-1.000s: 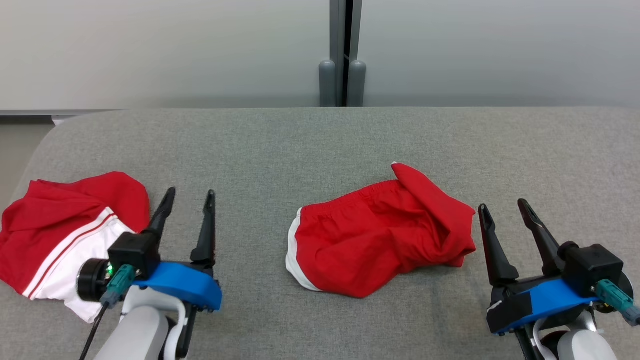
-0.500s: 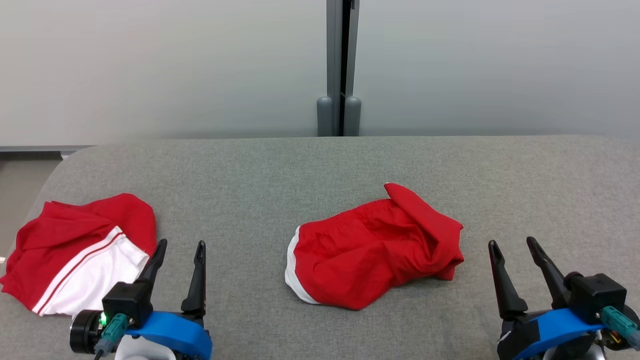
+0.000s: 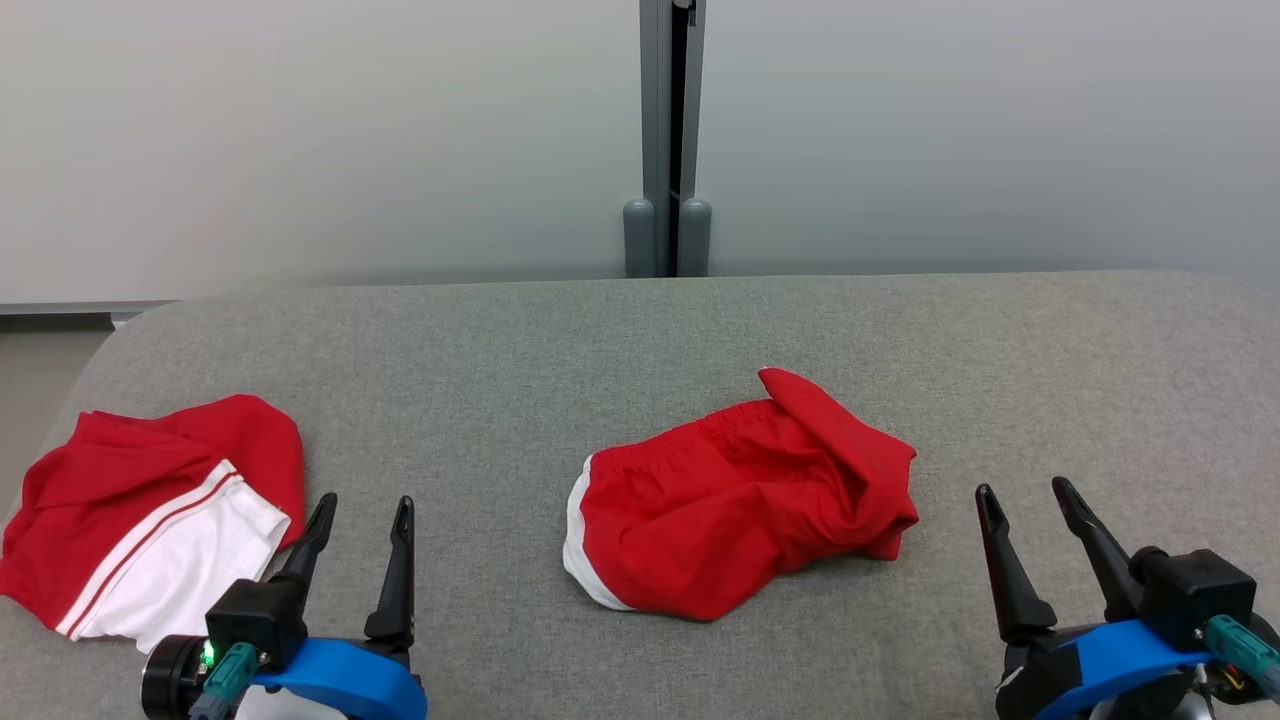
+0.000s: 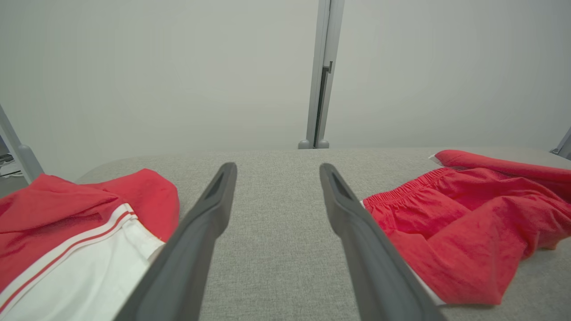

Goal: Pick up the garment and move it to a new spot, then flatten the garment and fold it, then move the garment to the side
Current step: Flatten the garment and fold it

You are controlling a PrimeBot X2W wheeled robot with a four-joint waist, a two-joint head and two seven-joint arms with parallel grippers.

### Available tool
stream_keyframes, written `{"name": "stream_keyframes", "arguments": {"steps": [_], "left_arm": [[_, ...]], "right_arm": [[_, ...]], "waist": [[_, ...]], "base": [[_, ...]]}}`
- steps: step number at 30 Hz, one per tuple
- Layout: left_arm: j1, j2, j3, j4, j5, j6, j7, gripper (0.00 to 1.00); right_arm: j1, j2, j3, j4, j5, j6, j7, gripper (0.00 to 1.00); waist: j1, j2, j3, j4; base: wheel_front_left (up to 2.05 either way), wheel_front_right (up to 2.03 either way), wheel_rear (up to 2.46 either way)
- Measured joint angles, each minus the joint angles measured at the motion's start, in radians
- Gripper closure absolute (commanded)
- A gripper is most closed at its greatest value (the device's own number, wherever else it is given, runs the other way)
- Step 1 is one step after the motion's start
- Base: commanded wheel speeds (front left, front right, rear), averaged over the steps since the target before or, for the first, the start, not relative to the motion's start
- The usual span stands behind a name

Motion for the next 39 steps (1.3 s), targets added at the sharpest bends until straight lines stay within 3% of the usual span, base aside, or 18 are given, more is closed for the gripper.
{"name": "stream_keyframes", "arguments": {"steps": [13,18,31,32,33,34,35,36,39], "left_arm": [[0.000,0.007,-0.003,-0.018,-0.002,0.012,0.001,0.00],[-0.054,0.007,-0.011,-0.043,0.013,0.010,0.001,0.00],[-0.186,-0.039,-0.006,-0.044,0.058,-0.011,-0.005,0.00],[-0.189,-0.042,-0.004,-0.043,0.062,-0.013,-0.005,0.00],[-0.190,-0.045,0.000,-0.042,0.064,-0.015,-0.005,0.00],[-0.190,-0.048,0.003,-0.042,0.065,-0.017,-0.005,0.00],[-0.190,-0.050,0.006,-0.041,0.071,-0.018,-0.005,0.00],[-0.190,-0.053,0.010,-0.042,0.074,-0.018,-0.005,0.00],[-0.190,-0.059,0.019,-0.044,0.084,-0.025,-0.005,0.00]], "right_arm": [[-0.001,0.000,-0.008,0.011,0.009,0.000,-0.002,0.00],[-0.033,-0.001,-0.019,0.044,0.000,0.000,0.018,0.00],[-0.260,-0.037,0.035,0.300,0.038,0.000,0.062,0.00],[-0.267,-0.038,0.041,0.319,0.044,0.000,0.068,0.40],[-0.274,-0.038,0.047,0.333,0.057,0.000,0.072,0.60],[-0.279,-0.039,0.053,0.342,0.063,0.000,0.072,0.60],[-0.282,-0.040,0.059,0.349,0.069,0.000,0.072,0.87],[-0.285,-0.042,0.064,0.353,0.072,0.000,0.070,1.00],[-0.290,-0.050,0.077,0.347,0.082,0.000,0.035,1.00]], "waist": [[-0.0001,0.0000,0.009,0.005],[0.0000,0.0003,0.064,0.012],[0.0003,0.0005,0.249,0.083],[0.0003,0.0004,0.256,0.088],[0.0003,0.0005,0.262,0.091],[0.0003,0.0005,0.266,0.094],[0.0002,0.0004,0.269,0.095],[0.0002,0.0005,0.270,0.094],[0.0000,0.0004,0.269,0.090]], "base": [[0.00,0.00,0.00],[0.00,0.00,0.00],[0.00,0.00,0.00],[0.00,0.00,0.00],[0.00,0.00,0.00],[0.00,0.00,0.00],[0.00,0.00,0.00],[0.00,0.00,0.00],[0.00,0.00,0.00]]}}
